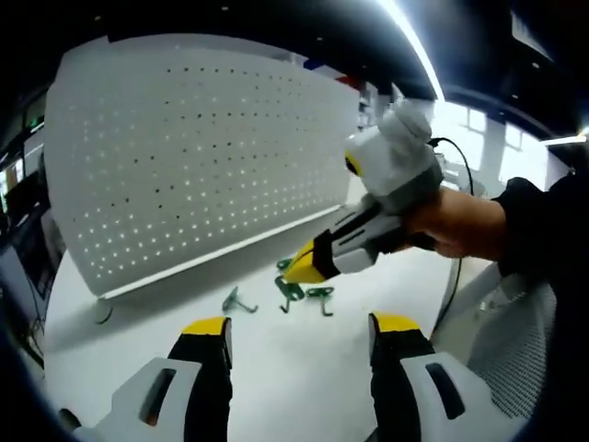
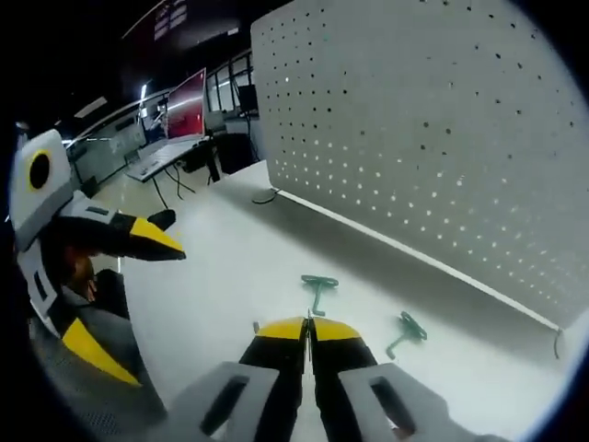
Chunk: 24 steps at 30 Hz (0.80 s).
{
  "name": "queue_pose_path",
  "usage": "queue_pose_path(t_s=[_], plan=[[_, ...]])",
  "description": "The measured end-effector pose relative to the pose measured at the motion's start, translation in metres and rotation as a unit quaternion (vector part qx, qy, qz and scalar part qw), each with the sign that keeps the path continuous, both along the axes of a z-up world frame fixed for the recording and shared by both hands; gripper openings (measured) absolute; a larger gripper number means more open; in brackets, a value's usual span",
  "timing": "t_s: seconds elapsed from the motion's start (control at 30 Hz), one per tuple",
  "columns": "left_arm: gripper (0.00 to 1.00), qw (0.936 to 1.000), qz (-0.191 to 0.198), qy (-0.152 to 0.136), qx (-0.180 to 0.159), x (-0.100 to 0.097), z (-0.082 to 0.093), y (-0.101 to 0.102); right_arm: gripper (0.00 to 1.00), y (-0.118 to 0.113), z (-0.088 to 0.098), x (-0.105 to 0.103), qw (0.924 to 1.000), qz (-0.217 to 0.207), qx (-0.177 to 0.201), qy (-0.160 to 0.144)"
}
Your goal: Insert the hook assembly into the mounting plate slot until the hook locks in place.
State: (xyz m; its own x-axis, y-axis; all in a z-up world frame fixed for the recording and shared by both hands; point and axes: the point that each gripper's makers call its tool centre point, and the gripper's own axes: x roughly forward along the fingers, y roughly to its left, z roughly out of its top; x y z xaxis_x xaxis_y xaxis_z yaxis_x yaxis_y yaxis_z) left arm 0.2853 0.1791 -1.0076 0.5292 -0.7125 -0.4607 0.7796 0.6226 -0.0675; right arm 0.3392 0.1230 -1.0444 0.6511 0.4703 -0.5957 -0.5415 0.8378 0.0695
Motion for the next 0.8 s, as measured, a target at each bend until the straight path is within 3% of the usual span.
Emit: queue_pose_path(t_s=[0.37, 0.47, 0.8], plan=[[0.39, 0.9988, -0.004, -0.046, -0.014, 0.021, 0.023, -0.014, 0.00, 0.006, 0.052, -0.006, 0.9965, -0.014, 0.074, -0.037], [0.29, 0.9980, -0.006, -0.062, -0.013, 0.026, 0.025, -0.016, 0.00, 0.008, 0.061, -0.007, 0.9951, -0.015, 0.088, -0.043], [0.14, 0.9957, -0.012, -0.091, -0.015, 0.031, 0.028, -0.023, 0.00, 0.017, 0.076, -0.012, 0.9907, -0.011, 0.128, -0.045]])
